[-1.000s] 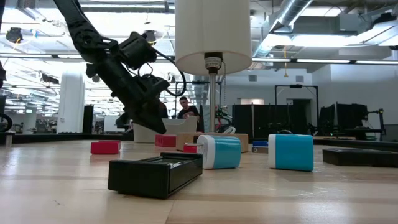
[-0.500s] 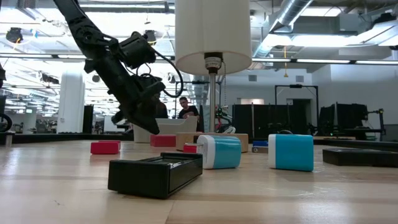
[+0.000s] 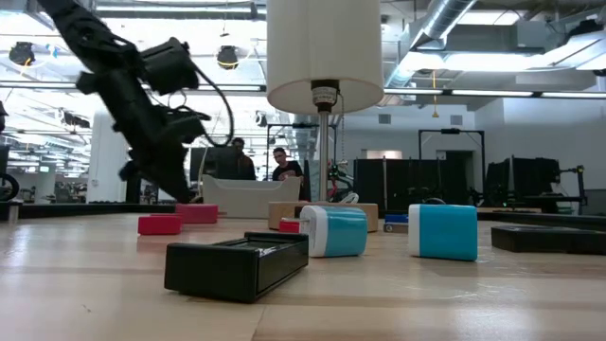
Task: Pick & Place Office items
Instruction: Put the red charger adapter into the gray bin
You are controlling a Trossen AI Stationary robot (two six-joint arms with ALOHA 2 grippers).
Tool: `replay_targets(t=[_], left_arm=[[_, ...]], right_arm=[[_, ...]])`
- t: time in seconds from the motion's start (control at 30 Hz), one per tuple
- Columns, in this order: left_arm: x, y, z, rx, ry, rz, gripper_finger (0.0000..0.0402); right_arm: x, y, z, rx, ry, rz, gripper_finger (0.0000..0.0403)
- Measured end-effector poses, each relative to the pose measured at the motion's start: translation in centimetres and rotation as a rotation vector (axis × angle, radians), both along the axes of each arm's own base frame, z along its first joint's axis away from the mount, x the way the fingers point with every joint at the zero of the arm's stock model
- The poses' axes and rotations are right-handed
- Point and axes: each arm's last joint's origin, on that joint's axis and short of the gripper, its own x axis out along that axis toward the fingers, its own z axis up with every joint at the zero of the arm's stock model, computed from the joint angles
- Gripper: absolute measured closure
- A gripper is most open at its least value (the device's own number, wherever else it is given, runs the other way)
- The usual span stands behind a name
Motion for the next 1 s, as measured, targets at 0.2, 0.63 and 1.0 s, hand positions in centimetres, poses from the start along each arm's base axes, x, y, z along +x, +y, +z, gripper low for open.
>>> replay_targets(t=[0.2, 0.63, 1.0], left_arm=[[-1.8, -2.0, 0.2, -0.044, -0.046, -0.069, 0.0401], [-3.2, -5.9, 5.2, 0.104, -0.143, -0.235, 0.0269], [-0.2, -5.7, 5.1, 0.115, 0.027, -0.098, 0.0109]], right_arm=[[0.0, 0.0, 0.0, -0.007, 0.005, 0.0, 0.0219], [0.3, -0.3, 0.0, -0.001, 0.001, -0.01, 0.0219], [0.7, -0.6, 0.0, 0.004, -0.003, -0.021, 0.0219]])
